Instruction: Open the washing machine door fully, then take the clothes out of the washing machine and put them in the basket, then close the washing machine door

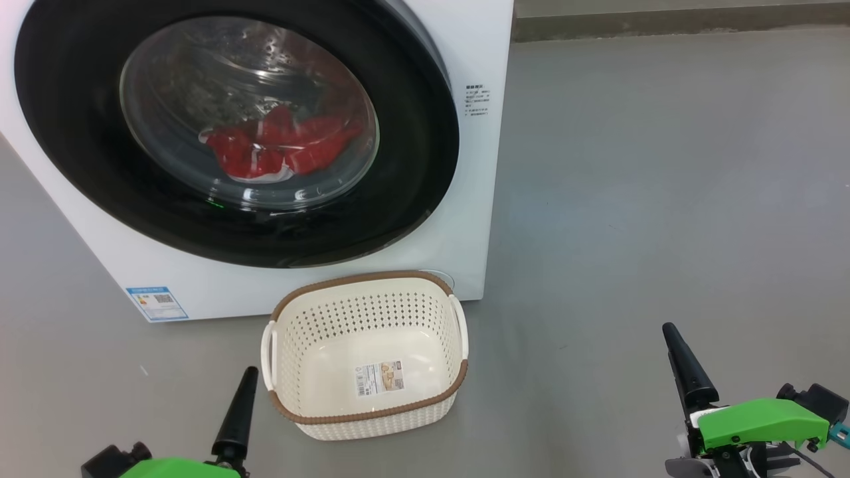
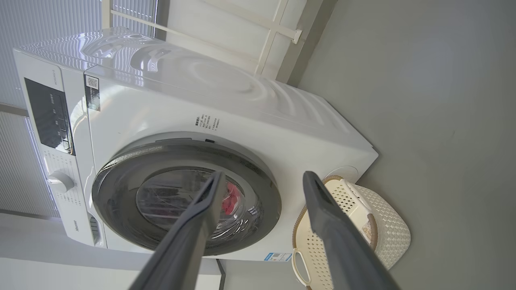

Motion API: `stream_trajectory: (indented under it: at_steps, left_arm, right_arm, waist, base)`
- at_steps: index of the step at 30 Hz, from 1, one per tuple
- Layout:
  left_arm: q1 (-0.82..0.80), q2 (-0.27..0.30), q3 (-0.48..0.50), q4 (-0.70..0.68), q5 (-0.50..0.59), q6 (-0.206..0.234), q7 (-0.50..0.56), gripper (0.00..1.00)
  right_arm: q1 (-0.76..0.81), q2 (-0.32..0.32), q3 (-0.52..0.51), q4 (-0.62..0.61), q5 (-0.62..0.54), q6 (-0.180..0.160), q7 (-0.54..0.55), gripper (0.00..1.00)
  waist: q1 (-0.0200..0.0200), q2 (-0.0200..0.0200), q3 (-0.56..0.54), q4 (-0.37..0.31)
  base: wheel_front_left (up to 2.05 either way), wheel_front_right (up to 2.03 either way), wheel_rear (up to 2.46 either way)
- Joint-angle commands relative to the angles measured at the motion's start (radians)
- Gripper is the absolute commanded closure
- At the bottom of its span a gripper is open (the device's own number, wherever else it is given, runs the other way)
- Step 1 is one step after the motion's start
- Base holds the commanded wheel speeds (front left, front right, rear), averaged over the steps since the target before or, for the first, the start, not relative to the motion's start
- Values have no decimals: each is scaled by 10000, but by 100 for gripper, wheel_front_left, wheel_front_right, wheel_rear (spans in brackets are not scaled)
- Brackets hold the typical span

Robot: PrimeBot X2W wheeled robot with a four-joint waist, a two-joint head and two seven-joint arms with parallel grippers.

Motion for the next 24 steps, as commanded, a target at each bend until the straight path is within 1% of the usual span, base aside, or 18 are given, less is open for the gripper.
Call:
stream_trajectory:
  at_steps: [1, 7, 8, 13, 19, 20, 21, 24]
  left_arm:
    - [-522, 104, 72, -256, 105, 2, -62, 0]
    - [-663, 82, -19, -229, 1008, 20, -237, 0]
    - [-724, 86, -65, -221, 1374, 57, -296, 0]
    - [-866, 127, -172, -269, 2389, 192, -443, 0]
    - [-1028, 134, -242, -315, 3460, 325, -619, 0]
    - [-1028, 134, -242, -315, 3460, 325, -619, 0]
    - [-1084, 139, -267, -347, 3816, 346, -678, 0]
    - [-1147, 147, -277, -403, 4322, 376, -766, 0]
  right_arm:
    - [-559, -112, 138, -225, -97, 27, -63, 0]
    - [-701, -126, 149, -240, -1131, 31, -238, 0]
    - [-745, -131, 171, -258, -1436, 32, -297, 0]
    - [-871, -142, 223, -304, -2238, 35, -444, 0]
    - [-1006, -156, 326, -284, -3054, 39, -620, 0]
    - [-1006, -156, 326, -284, -3054, 39, -620, 0]
    - [-1052, -161, 361, -258, -3270, 40, -679, 0]
    - [-1132, -168, 406, -211, -3608, 42, -767, 0]
  waist:
    - [-1, -1, 0, 0]
    - [-1, -1, -7, 6]
    - [-1, -1, -5, 4]
    - [-1, -1, 2, -3]
    - [-1, -1, 13, -5]
    - [-1, -1, 13, -5]
    - [-1, -1, 17, -3]
    - [-1, -1, 24, -2]
  base:
    - [0, 0, 0]
    - [0, 0, 0]
    - [0, 0, 0]
    - [0, 0, 0]
    - [0, 0, 0]
    - [0, 0, 0]
    - [0, 0, 0]
    - [0, 0, 0]
